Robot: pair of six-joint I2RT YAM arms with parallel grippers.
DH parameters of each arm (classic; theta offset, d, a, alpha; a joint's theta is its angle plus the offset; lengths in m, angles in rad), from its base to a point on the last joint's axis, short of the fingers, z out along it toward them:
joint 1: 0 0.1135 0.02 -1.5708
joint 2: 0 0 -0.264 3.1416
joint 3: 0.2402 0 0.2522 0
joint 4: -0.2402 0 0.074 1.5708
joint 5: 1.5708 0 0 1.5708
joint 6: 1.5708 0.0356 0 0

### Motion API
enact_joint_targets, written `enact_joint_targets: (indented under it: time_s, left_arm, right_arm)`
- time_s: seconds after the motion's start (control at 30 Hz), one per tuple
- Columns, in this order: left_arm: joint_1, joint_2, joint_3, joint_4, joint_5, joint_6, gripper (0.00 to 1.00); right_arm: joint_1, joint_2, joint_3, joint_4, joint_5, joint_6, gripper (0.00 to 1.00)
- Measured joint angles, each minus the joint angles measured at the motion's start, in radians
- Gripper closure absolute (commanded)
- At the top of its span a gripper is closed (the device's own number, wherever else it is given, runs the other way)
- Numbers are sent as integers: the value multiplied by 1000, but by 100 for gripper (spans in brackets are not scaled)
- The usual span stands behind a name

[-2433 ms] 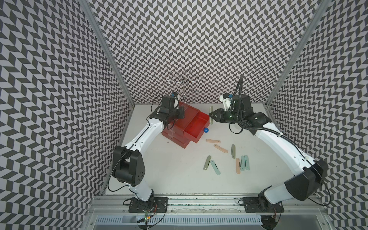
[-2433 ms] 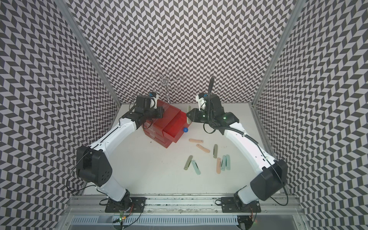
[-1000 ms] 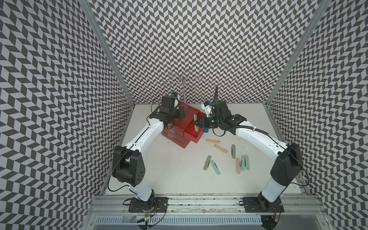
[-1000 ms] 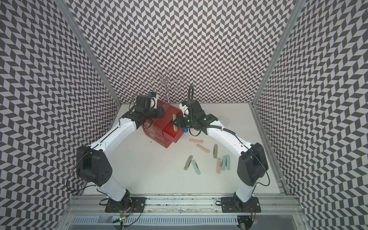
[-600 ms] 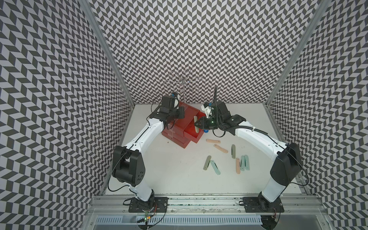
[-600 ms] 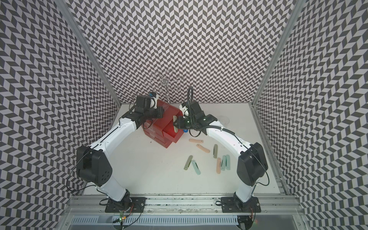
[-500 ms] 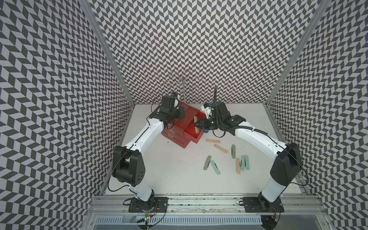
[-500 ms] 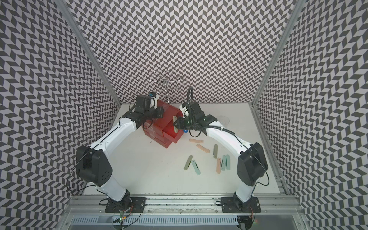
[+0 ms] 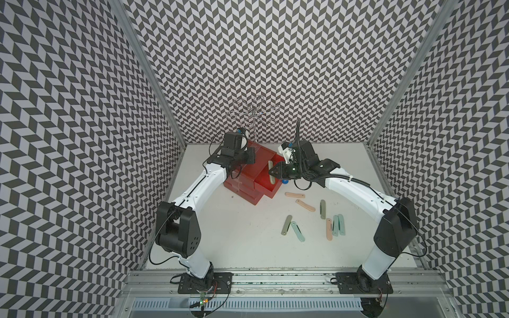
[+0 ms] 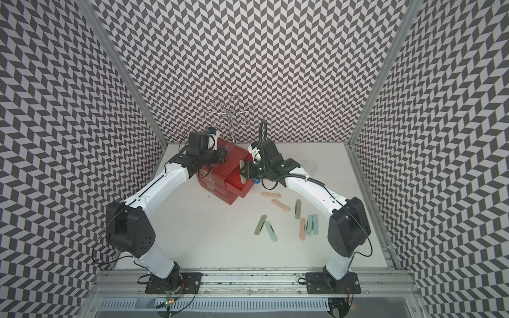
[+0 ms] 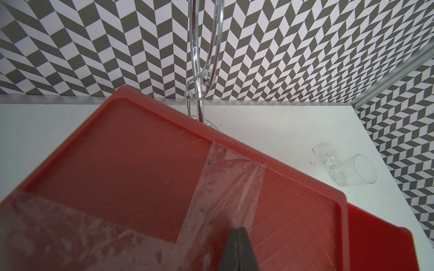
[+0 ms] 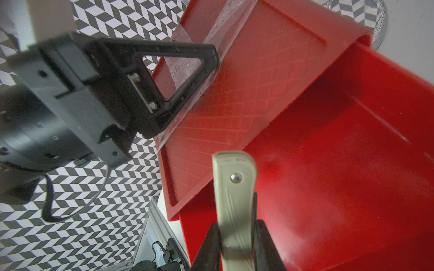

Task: Place the fruit knives into the drawer by color
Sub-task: Place the fruit knife in the drawer.

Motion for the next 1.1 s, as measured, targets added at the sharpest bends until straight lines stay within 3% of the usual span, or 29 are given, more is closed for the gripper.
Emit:
enact_joint_targets:
  time_s: [0.47, 0.8, 1.1]
  left_arm:
    - [0, 0, 0, -2, -1, 0, 100]
    - [0, 0, 1, -2, -2, 0, 100]
    - [0, 0, 1, -3, -2, 0, 100]
  right_arm:
    - [0, 0, 43, -10, 1, -5, 71]
    - [0, -5, 52, -19, 4, -30, 74]
    - [0, -167, 63, -220, 192, -52, 73]
